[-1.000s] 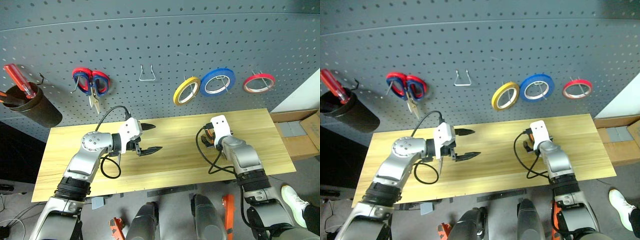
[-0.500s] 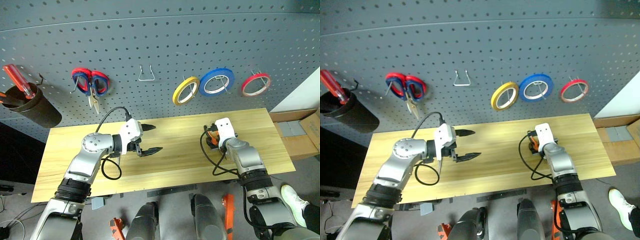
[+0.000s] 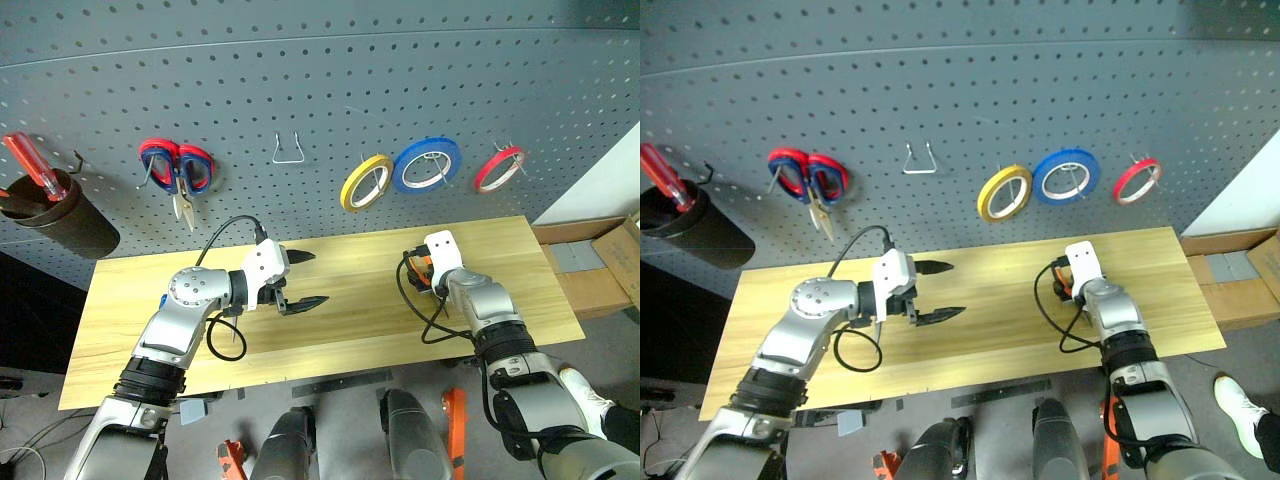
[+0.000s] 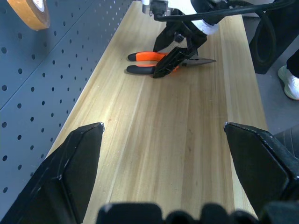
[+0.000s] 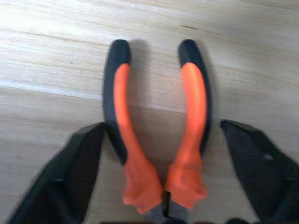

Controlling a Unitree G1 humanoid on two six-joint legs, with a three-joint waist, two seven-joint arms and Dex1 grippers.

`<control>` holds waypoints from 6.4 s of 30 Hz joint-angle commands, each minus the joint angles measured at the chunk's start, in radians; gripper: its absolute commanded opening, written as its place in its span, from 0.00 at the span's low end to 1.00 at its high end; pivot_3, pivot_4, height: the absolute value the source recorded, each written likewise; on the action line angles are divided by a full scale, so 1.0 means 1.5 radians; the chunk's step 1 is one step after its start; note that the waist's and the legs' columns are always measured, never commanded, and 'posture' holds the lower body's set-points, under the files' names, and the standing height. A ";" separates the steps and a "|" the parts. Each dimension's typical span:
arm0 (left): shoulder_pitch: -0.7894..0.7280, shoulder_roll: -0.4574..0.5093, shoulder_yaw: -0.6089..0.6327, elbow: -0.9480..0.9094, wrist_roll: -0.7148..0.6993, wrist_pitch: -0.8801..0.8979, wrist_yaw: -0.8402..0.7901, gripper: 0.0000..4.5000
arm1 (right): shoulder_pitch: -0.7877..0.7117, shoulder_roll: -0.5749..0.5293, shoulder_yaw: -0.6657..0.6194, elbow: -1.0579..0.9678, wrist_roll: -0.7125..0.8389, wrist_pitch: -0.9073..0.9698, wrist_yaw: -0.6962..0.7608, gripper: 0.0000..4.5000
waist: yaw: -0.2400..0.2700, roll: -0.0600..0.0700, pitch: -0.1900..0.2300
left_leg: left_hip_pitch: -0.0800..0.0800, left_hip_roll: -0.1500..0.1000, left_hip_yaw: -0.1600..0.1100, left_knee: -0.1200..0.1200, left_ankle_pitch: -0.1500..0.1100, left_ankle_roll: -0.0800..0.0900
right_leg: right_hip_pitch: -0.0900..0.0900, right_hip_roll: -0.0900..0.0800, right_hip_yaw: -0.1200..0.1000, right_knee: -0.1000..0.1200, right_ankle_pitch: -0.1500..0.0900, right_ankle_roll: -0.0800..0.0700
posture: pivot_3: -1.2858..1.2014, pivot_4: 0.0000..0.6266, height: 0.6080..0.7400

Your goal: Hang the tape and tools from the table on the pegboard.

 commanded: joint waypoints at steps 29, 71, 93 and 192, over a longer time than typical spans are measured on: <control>0.225 -0.043 0.234 -0.201 -0.169 0.022 0.156 0.99 | 0.158 0.125 0.059 -0.906 0.102 0.186 0.004 0.60 | 0.004 0.001 -0.009 | -0.002 0.002 -0.002 0.000 0.000 0.000 | -0.003 0.001 0.001 0.000 0.000 0.000 | 0.46 0.42 1.00; 0.189 -0.071 0.276 -0.306 -0.217 0.057 0.309 0.99 | -0.357 0.310 0.054 0.055 0.085 -0.679 0.046 0.60 | 0.032 0.000 -0.011 | -0.002 0.010 0.009 -0.001 0.000 -0.006 | -0.014 0.009 0.000 0.007 0.006 -0.008 | 0.55 0.32 1.00; 0.167 -0.065 0.271 -0.281 -0.199 0.056 0.301 0.99 | -0.275 0.302 0.074 0.099 0.044 -0.684 -0.004 0.60 | 0.033 -0.001 -0.012 | -0.002 0.011 0.009 0.000 0.002 -0.009 | -0.015 0.010 0.000 0.009 0.006 -0.010 | 0.55 0.32 1.00; 0.252 -0.132 0.287 -0.157 -0.078 0.297 0.463 0.04 | 0.068 -0.162 0.079 -0.794 0.349 0.155 0.172 1.00 | 0.051 -0.003 -0.015 | -0.001 0.013 0.009 -0.001 0.003 -0.010 | -0.013 0.012 -0.001 0.006 0.008 -0.012 | 0.48 0.40 1.00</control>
